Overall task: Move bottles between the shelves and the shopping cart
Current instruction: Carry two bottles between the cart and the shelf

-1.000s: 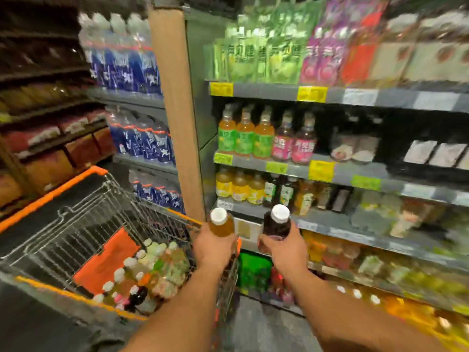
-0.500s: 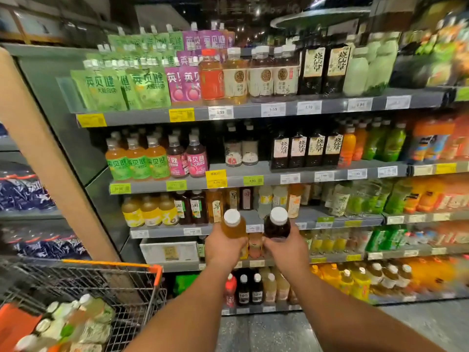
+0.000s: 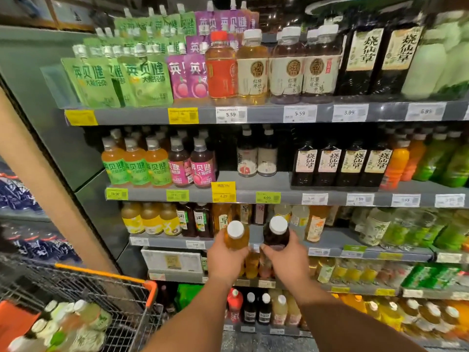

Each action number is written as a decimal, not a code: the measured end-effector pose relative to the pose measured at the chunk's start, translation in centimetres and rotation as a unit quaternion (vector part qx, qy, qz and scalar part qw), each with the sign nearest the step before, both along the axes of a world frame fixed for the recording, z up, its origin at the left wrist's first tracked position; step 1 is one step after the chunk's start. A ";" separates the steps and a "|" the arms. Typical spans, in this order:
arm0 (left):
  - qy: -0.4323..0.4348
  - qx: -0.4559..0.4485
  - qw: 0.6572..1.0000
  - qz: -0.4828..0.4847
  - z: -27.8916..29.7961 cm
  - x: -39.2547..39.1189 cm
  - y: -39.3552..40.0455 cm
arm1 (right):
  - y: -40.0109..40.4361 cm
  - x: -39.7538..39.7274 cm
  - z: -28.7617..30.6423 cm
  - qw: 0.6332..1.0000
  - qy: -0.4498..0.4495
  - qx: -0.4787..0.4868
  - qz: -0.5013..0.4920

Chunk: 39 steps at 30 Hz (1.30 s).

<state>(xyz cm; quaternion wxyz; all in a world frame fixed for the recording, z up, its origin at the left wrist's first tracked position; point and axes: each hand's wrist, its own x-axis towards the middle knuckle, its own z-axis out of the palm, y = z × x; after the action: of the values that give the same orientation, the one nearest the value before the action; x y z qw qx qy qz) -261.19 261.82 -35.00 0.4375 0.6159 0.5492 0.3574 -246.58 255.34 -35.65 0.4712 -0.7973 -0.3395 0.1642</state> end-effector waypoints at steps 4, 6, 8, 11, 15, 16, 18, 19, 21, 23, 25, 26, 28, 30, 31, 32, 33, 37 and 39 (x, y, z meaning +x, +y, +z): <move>0.006 0.010 1.000 -0.013 -2.5 1.6 4.8 | 3.9 0.8 -3.2 1.000 0.021 0.020 -0.005; 0.014 0.021 0.999 -0.020 -3.8 2.2 6.6 | 5.5 1.0 -5.0 0.999 0.028 0.027 -0.011; 0.020 0.024 0.999 -0.021 -4.8 2.7 8.3 | 6.8 1.3 -6.5 0.999 0.030 0.026 -0.015; 0.012 0.030 0.999 -0.013 -6.4 3.3 10.1 | 8.5 1.8 -8.2 0.999 0.014 0.042 -0.011; 0.029 0.045 0.999 0.003 -8.8 4.5 11.8 | 11.2 3.0 -9.7 0.998 -0.016 0.066 -0.012; 0.038 0.052 0.998 0.006 -9.3 4.8 12.1 | 11.6 3.3 -10.1 0.997 -0.023 0.073 -0.014; 0.052 0.051 0.997 0.005 -10.1 5.4 12.7 | 12.2 3.8 -10.8 0.997 -0.026 0.074 -0.021; 0.057 0.050 0.997 0.004 -10.4 5.7 13.2 | 12.7 4.2 -11.2 0.997 -0.025 0.074 -0.021; 0.069 0.044 0.997 -0.001 -10.9 6.2 14.0 | 13.5 4.8 -11.9 0.997 -0.025 0.066 -0.016; 0.073 0.036 0.997 -0.004 -11.0 6.9 14.5 | 14.2 5.3 -12.1 0.999 -0.030 0.039 -0.011; 0.089 0.030 0.995 -0.013 -11.0 7.4 14.9 | 14.9 5.6 -12.3 0.999 -0.032 0.006 -0.004; 0.098 0.029 0.995 -0.016 -11.0 7.6 15.2 | 15.2 5.7 -12.5 1.000 -0.031 -0.006 -0.003; 0.116 0.023 0.993 -0.023 -10.8 8.1 15.8 | 15.9 5.9 -12.5 0.999 -0.024 -0.025 -0.006; 0.142 0.014 0.990 -0.024 -10.4 8.6 16.7 | 16.9 6.4 -11.8 0.998 -0.024 -0.060 0.002; 0.154 0.008 0.988 -0.022 -10.2 8.9 17.2 | 17.4 6.7 -11.3 0.996 -0.026 -0.083 0.008; 0.161 0.003 0.987 -0.023 -10.2 9.1 17.5 | 17.8 6.9 -10.8 0.994 -0.026 -0.101 0.015; 0.164 -0.001 0.986 -0.025 -10.2 9.2 17.7 | 18.0 7.0 -10.4 0.993 -0.025 -0.112 0.018; 0.147 -0.013 0.989 -0.030 -11.2 9.3 17.4 | 18.2 7.1 -10.1 0.991 -0.025 -0.134 0.015; 0.134 -0.013 0.990 -0.039 -11.4 9.3 17.1 | 18.0 6.9 -10.1 0.991 -0.016 -0.129 0.015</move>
<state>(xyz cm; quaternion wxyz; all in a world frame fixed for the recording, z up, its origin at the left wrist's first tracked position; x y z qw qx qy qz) -251.89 278.91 -46.43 0.3817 0.6732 0.5829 0.2476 -239.73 273.36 -45.74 0.3565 -0.8486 -0.3349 0.2015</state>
